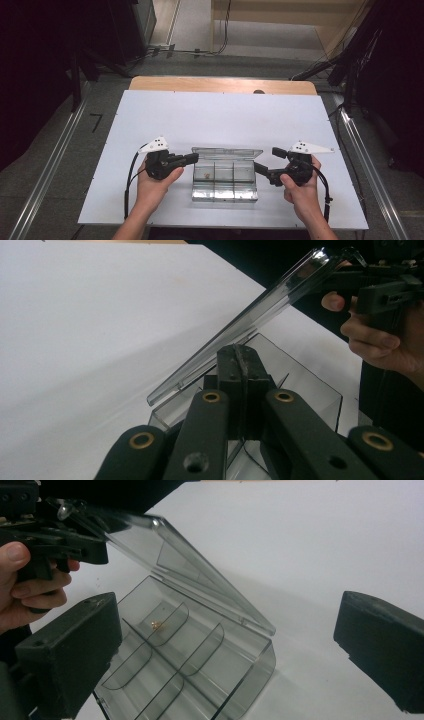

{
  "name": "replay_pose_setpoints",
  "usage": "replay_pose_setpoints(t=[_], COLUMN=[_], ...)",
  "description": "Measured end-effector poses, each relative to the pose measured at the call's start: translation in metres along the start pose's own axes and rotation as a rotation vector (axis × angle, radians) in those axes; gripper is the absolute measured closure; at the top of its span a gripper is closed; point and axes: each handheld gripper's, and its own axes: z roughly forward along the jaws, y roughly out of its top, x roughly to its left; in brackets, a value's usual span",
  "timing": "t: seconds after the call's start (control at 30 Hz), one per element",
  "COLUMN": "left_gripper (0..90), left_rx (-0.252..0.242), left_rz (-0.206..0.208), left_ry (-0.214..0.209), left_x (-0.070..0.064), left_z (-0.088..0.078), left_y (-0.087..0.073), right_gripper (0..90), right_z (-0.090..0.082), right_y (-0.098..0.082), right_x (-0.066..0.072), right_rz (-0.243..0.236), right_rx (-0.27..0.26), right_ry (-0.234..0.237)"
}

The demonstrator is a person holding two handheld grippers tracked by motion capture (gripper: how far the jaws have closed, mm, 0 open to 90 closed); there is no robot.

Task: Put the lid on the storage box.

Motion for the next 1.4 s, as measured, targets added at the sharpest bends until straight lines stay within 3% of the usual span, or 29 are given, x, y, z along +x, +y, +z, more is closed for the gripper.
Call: replay_pose_setpoints(t=[0.07, 0.17, 0.27, 0.4, 0.5, 0.63, 0.77, 0.93, 1.4], left_gripper=[90.0, 90.0, 90.0, 90.0, 90.0, 90.0, 90.0, 90.0, 90.0], left_rx=[0.000, 0.000, -0.001, -0.006, -0.008, -0.007, -0.012, -0.018, -0.031], left_rz=[-0.001, -0.001, 0.000, -0.001, 0.004, 0.000, 0.005, 0.010, 0.023], left_ry=[-0.001, -0.002, -0.004, -0.007, -0.015, -0.019, -0.020, -0.023, -0.023], left_x=[0.000, 0.000, 0.000, -0.001, -0.004, -0.005, -0.007, -0.010, -0.017], left_z=[0.000, 0.000, 0.000, 0.000, 0.000, -0.001, -0.002, -0.003, -0.014], left_y=[0.000, 0.000, 0.000, -0.001, -0.002, -0.005, -0.005, -0.005, -0.012], right_gripper=[0.0, 8.2, 27.7, 45.5, 60.0, 75.1, 84.7, 88.2, 88.3], right_z=[0.001, 0.002, 0.003, 0.006, 0.007, 0.007, 0.005, 0.001, -0.007], right_y=[-0.003, -0.007, -0.011, -0.017, -0.022, -0.022, -0.021, -0.020, -0.019], right_x=[-0.001, 0.001, 0.002, 0.000, 0.003, 0.007, 0.010, 0.011, 0.016], right_rz=[0.008, 0.013, 0.026, 0.042, 0.015, 0.006, -0.021, -0.026, -0.062], right_rx=[0.007, 0.019, 0.030, 0.050, 0.074, 0.059, 0.043, 0.013, 0.002], right_ry=[-0.005, -0.020, -0.025, -0.020, -0.037, -0.041, -0.036, -0.024, 0.015])
